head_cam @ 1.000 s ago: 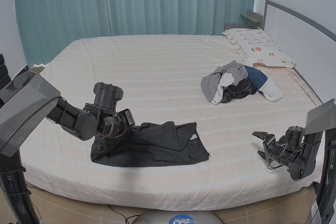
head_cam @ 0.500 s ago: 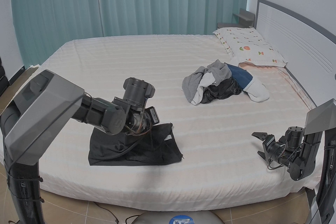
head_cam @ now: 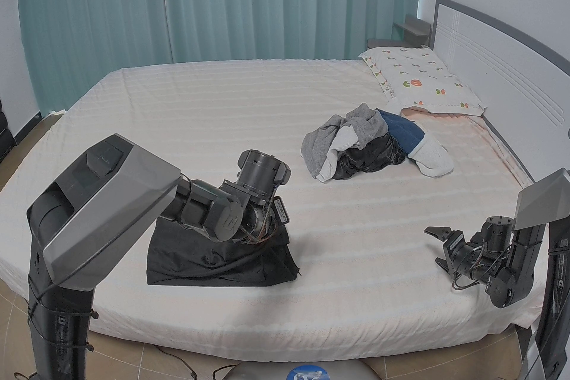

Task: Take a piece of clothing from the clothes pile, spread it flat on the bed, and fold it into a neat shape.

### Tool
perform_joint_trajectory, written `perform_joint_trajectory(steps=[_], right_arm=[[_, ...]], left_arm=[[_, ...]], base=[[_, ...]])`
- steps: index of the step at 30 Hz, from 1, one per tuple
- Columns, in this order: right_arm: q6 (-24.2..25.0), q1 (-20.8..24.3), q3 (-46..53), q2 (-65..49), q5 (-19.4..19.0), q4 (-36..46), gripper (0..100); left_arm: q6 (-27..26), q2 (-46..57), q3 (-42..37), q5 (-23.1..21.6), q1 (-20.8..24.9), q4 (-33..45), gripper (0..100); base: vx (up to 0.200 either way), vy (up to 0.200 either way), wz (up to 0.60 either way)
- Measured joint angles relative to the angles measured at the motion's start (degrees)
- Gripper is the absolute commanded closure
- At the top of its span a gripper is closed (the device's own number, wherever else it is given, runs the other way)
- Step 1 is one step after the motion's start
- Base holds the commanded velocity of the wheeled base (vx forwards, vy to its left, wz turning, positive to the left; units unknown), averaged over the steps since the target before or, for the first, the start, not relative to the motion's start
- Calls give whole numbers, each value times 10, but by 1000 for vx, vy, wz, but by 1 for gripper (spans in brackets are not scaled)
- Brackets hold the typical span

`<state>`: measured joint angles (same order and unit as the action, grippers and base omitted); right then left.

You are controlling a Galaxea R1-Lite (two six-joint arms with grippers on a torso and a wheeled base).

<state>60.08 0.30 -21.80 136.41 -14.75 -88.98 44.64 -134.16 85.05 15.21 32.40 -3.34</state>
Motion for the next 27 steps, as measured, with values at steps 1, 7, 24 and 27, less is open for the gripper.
perform_joint_trajectory(steps=[1,7,24,27], right_arm=[[0,0,0,0,0,0,0],[0,0,0,1,0,0,0],[0,0,2,1,0,0,0],[0,0,2,1,0,0,0]], left_arm=[[2,0,0,-1,0,2,0],[11,0,0,-4,-1,3,0],[131,122,-133,-139,-110,-6,0],[148,138,-160,-184,-142,-14,0]], base=[[0,0,0],[0,0,0],[0,0,0],[0,133,0]])
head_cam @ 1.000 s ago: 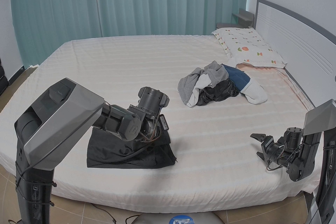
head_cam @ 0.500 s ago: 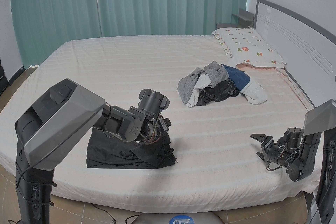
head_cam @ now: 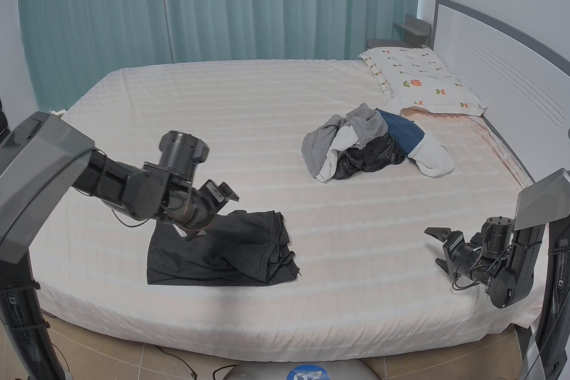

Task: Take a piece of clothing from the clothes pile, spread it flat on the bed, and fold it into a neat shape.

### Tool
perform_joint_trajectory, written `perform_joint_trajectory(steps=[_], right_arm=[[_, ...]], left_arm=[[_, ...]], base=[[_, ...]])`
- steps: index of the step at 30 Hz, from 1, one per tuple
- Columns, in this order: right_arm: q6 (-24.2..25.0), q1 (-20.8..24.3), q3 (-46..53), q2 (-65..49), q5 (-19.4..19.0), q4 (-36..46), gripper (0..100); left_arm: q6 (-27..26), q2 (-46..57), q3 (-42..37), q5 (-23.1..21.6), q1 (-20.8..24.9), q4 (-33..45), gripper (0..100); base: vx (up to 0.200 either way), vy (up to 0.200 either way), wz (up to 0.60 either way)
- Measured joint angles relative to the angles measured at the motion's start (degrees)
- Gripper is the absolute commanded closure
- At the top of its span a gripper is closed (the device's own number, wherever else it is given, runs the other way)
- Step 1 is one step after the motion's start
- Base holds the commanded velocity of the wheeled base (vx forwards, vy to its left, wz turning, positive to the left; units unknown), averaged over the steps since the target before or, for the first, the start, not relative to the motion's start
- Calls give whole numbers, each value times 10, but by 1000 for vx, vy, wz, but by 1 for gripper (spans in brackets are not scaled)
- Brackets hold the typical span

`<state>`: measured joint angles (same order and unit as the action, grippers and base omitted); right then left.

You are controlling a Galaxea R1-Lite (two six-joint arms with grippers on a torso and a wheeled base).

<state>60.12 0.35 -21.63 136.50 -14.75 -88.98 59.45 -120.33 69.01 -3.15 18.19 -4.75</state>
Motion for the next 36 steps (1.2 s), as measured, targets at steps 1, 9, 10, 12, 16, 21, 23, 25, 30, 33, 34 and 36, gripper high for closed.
perform_joint_trajectory(steps=[1,9,10,12,16,21,23,25,30,33,34,36], right_arm=[[0,0,0,0,0,0,0],[0,-1,-1,0,0,0,0],[0,0,0,0,0,0,0],[0,0,0,0,0,0,0],[-1,0,-1,0,0,0,0],[-2,-1,-1,0,-3,0,0],[-2,-2,-3,-1,-5,0,0],[-2,-1,-4,-3,-5,0,0],[-3,13,-5,-7,-4,0,0],[-5,23,-4,-10,-4,0,0],[-6,25,-3,-11,-4,0,0],[-6,27,-3,-12,-4,0,0]], left_arm=[[11,9,-20,-26,-17,-9,0],[63,44,-111,-124,-106,-105,0],[67,45,-116,-129,-118,-111,0],[71,45,-122,-142,-137,-118,0],[72,41,-128,-163,-163,-121,0],[70,31,-129,-176,-179,-121,0],[69,28,-129,-177,-182,-122,0],[69,25,-129,-177,-184,-122,0],[73,20,-125,-208,-194,-121,0],[75,18,-124,-215,-199,-120,0],[75,18,-123,-216,-200,-121,0],[75,16,-123,-217,-202,-120,0]], base=[[0,200,0],[0,200,0],[0,200,0],[0,200,0],[0,200,0],[0,200,0],[0,200,0],[0,200,0],[0,200,0],[0,200,0],[0,200,0],[0,200,0]])
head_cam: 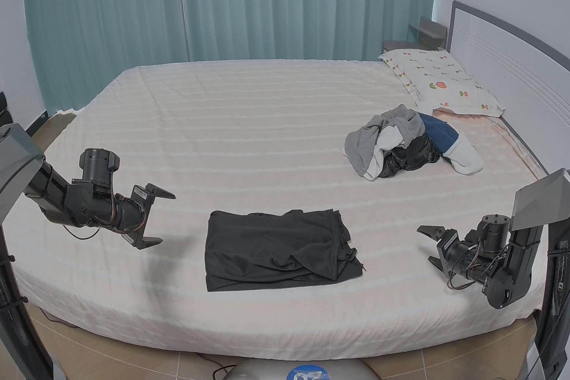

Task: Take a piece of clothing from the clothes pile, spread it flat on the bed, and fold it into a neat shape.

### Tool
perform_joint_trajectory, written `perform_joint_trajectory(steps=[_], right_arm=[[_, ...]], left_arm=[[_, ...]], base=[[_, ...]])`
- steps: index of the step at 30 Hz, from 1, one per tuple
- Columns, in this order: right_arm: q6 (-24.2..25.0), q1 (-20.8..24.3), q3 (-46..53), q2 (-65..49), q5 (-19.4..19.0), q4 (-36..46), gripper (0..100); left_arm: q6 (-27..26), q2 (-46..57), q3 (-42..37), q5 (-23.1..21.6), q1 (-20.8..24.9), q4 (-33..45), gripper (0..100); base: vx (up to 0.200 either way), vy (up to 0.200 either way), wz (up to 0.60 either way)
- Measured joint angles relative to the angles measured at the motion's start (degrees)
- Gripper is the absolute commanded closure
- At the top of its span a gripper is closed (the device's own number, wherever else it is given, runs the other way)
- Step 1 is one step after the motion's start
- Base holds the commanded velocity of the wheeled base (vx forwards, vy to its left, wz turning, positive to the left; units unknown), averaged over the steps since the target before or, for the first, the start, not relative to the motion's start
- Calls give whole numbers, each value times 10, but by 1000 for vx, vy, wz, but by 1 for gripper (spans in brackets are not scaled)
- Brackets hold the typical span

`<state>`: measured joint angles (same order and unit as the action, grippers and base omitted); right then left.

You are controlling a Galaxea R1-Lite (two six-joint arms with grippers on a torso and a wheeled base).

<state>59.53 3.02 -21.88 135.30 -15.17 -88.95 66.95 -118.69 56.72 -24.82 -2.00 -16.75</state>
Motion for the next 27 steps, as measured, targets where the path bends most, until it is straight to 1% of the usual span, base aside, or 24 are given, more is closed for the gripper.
perform_joint_trajectory(steps=[7,13,16,22,27], right_arm=[[0,14,3,-8,0,0,0],[0,30,10,-25,0,0,0],[-2,40,15,-35,0,0,0],[-22,68,27,-44,5,0,0],[-45,105,42,-56,5,0,0]], left_arm=[[2,-3,-1,-3,-2,2,0],[0,-5,-3,-1,-2,0,0],[0,-6,-5,11,0,-1,0],[2,-7,-7,18,1,-1,0],[2,-8,-7,19,1,-1,0]], base=[[0,200,0],[0,0,0],[0,0,0],[200,0,0],[0,0,0]])
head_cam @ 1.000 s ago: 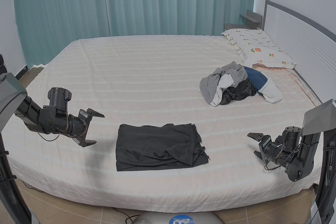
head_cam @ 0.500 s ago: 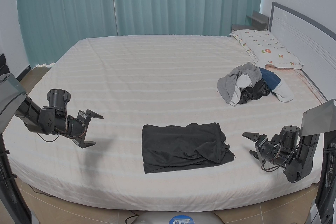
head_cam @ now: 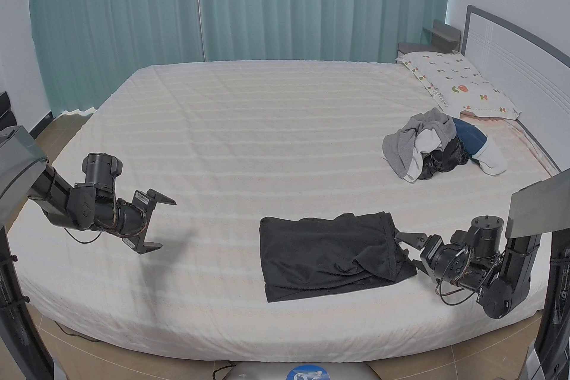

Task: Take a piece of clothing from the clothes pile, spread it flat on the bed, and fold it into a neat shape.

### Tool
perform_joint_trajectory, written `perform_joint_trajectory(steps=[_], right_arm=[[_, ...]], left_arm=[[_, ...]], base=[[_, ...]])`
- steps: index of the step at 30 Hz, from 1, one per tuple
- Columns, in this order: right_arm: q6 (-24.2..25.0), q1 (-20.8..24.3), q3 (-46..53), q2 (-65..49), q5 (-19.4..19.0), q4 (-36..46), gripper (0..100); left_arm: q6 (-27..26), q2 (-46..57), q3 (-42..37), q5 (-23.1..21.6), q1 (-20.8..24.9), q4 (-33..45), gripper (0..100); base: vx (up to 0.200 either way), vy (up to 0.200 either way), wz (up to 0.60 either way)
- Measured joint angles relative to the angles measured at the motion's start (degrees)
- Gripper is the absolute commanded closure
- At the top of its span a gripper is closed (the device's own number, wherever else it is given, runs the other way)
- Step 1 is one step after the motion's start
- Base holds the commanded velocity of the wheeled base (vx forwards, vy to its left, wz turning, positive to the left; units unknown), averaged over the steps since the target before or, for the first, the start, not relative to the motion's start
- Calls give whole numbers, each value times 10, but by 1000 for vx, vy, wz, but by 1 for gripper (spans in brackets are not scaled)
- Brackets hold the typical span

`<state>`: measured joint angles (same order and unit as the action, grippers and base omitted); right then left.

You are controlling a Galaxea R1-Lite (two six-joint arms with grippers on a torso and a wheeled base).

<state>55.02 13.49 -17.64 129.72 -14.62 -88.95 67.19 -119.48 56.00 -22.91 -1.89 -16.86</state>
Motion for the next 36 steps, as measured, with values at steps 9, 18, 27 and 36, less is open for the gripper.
perform_joint_trajectory(steps=[9,18,27,36], right_arm=[[-56,39,-20,23,-15,0,0],[-102,20,-14,31,-60,0,0],[-125,14,23,24,-69,0,0],[-129,19,22,34,-70,0,100]], left_arm=[[0,-1,0,1,0,1,0],[-3,-2,0,2,6,1,0],[-4,-3,0,2,7,1,0],[-4,-4,0,2,8,1,0]], base=[[0,0,0],[0,0,0],[0,0,0],[0,0,0]])
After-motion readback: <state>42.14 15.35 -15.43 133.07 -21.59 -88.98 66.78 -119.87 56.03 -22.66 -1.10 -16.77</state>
